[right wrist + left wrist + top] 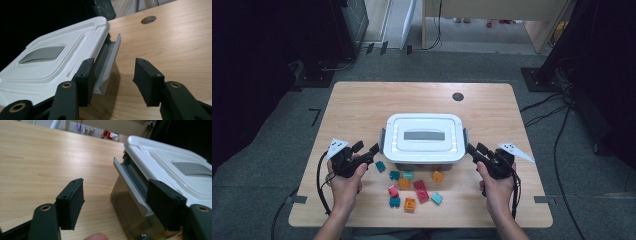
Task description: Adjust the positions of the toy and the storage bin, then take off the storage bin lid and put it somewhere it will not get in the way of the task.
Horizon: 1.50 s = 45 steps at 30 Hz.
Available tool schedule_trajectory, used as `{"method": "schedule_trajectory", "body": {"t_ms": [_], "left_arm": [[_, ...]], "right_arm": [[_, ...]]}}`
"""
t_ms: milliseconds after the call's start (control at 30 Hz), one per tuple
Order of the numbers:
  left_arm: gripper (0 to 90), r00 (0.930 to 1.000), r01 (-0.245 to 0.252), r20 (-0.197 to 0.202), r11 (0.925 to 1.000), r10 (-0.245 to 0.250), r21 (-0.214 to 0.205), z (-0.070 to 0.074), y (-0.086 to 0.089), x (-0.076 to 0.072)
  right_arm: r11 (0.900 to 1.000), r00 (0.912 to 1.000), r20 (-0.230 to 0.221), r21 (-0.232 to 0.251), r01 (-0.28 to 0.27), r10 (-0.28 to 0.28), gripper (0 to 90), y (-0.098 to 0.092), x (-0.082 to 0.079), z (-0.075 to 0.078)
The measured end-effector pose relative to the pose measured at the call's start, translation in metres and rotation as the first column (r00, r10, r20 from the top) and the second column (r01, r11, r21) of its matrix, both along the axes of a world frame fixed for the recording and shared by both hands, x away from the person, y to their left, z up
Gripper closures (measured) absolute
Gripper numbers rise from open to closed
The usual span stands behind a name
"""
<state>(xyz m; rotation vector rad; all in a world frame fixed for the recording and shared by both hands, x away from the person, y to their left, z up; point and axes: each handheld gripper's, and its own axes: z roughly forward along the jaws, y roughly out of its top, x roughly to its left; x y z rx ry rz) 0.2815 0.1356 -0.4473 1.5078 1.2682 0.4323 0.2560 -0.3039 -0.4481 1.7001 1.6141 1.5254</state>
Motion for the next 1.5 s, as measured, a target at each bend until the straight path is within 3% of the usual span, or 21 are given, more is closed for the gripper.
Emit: {"method": "schedule_trajectory", "body": {"t_ms": [33, 100, 133, 167, 267, 433, 500, 633, 733, 767, 800, 867, 933, 967, 1133, 1267, 1500], "left_arm": [[28.1, 1.0000, 0.000, 0.000, 1.0000, 0.000, 0.000, 0.000, 0.000, 0.000], [24.2, 0.9993, 0.005, 0.036, 0.9995, -0.006, 0.030, -0.002, 0.007, -0.007], [22.0, 0.9993, 0.005, 0.036, 0.9995, -0.006, 0.030, -0.002, 0.007, -0.007], [19.1, 0.9976, 0.031, 0.060, 0.9985, -0.033, 0.045, -0.006, 0.014, -0.012], [17.7, 0.9983, 0.019, 0.053, 0.9981, -0.022, 0.058, -0.012, 0.027, -0.015], [17.7, 0.9996, -0.015, 0.024, 0.9973, 0.013, 0.072, -0.020, 0.044, -0.017], [17.7, 0.9998, -0.021, 0.001, 0.9966, 0.021, 0.080, -0.026, 0.052, -0.017], [17.7, 0.9997, -0.015, -0.016, 0.9951, 0.017, 0.097, -0.032, 0.052, -0.016], [17.7, 0.9998, -0.011, -0.017, 0.9935, 0.013, 0.114, -0.031, 0.048, -0.016], [17.7, 0.9998, -0.006, -0.018, 0.9933, 0.008, 0.115, -0.031, 0.046, -0.016], [17.8, 0.9998, 0.005, -0.018, 0.9935, -0.003, 0.114, -0.031, 0.041, -0.016], [17.8, 0.9998, 0.021, -0.006, 0.9933, -0.021, 0.113, -0.028, 0.035, -0.018], [17.8, 0.9990, 0.041, 0.014, 0.9902, -0.043, 0.133, -0.024, 0.027, -0.022], [17.8, 0.9985, 0.046, 0.022, 0.9891, -0.050, 0.140, -0.023, 0.024, -0.024], [17.8, 0.9957, 0.080, 0.036, 0.9878, -0.085, 0.134, -0.018, 0.012, -0.028], [17.8, 0.9895, 0.126, 0.054, 0.9826, -0.134, 0.137, -0.014, -0.002, -0.035], [18.3, 0.9786, 0.178, 0.075, 0.9710, -0.192, 0.160, -0.009, -0.016, -0.043]], "right_arm": [[0.9999, 1.0000, 0.007, -0.013, 0.005, -0.005, 48.9, -0.001, 0.000, 0.002], [0.9980, 0.9997, 0.025, -0.063, 0.006, -0.004, 46.3, -0.001, 0.000, 0.005], [0.9980, 0.9997, 0.025, -0.063, 0.006, -0.004, 46.3, -0.001, 0.000, 0.005], [0.9931, 0.9988, 0.049, -0.117, -0.004, 0.010, 45.4, 0.000, 0.000, 0.008], [0.9843, 0.9939, 0.101, -0.174, -0.026, 0.044, 39.4, 0.001, 0.001, 0.016], [0.9780, 0.9879, 0.103, -0.186, -0.095, 0.115, 30.7, -0.001, 0.007, 0.029], [0.9735, 0.9817, 0.104, -0.181, -0.139, 0.160, 27.3, -0.002, 0.012, 0.040], [0.9653, 0.9708, 0.104, -0.172, -0.197, 0.216, 21.7, -0.001, 0.018, 0.051], [0.9434, 0.9522, 0.110, -0.208, -0.258, 0.285, 19.7, 0.005, 0.022, 0.057], [0.9434, 0.9522, 0.110, -0.208, -0.258, 0.285, 19.7, 0.005, 0.022, 0.057], [0.9269, 0.9403, 0.105, -0.235, -0.293, 0.324, 24.9, 0.011, 0.027, 0.061], [0.9117, 0.9282, 0.111, -0.261, -0.318, 0.355, 30.7, 0.017, 0.032, 0.065], [0.8959, 0.9100, 0.119, -0.265, -0.356, 0.397, 41.1, 0.021, 0.036, 0.068], [0.8816, 0.8933, 0.124, -0.267, -0.389, 0.432, 43.4, 0.024, 0.038, 0.071], [0.8610, 0.8713, 0.132, -0.280, -0.425, 0.473, 52.5, 0.035, 0.044, 0.077], [0.8340, 0.8405, 0.133, -0.277, -0.477, 0.525, 58.8, 0.043, 0.051, 0.075], [0.8215, 0.8270, 0.112, -0.247, -0.514, 0.551, 63.3, 0.047, 0.067, 0.069]]}}
